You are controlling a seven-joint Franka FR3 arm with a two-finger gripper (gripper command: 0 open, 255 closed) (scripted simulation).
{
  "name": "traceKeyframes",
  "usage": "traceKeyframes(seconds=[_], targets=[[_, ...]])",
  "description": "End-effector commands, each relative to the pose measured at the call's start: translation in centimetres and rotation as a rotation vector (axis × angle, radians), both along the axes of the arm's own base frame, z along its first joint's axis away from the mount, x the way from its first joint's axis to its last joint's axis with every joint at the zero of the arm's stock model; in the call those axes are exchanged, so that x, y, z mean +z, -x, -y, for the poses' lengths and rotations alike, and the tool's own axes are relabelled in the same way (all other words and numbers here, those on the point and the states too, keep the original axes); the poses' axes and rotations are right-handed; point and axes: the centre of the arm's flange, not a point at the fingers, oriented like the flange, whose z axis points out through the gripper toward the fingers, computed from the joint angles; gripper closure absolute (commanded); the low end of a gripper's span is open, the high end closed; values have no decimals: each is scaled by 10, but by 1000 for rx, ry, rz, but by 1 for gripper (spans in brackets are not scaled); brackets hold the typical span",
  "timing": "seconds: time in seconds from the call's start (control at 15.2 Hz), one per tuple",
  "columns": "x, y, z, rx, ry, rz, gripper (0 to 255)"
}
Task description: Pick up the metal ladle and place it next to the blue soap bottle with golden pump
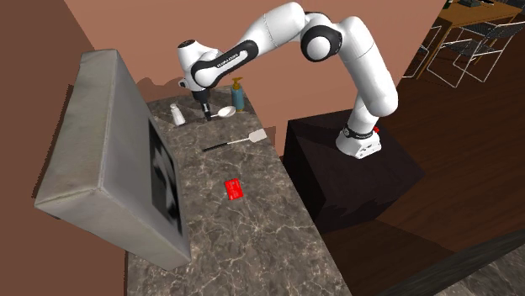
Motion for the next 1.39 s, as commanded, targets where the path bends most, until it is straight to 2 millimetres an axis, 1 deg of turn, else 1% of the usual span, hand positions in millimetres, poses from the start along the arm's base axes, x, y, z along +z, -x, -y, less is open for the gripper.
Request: traceKeyframes(seconds=[0.0, 0.53, 0.59, 0.92, 1.12, 1.19, 1.32], targets=[[-11, 0, 0, 0, 0, 0, 255], [-11, 0, 0, 0, 0, 0, 255], [-11, 0, 0, 0, 0, 0, 0], [-11, 0, 0, 0, 0, 0, 0], [29, -1, 4, 0, 0, 0, 0], [39, -2, 5, 0, 0, 0, 0], [39, -1, 5, 0, 0, 0, 0]])
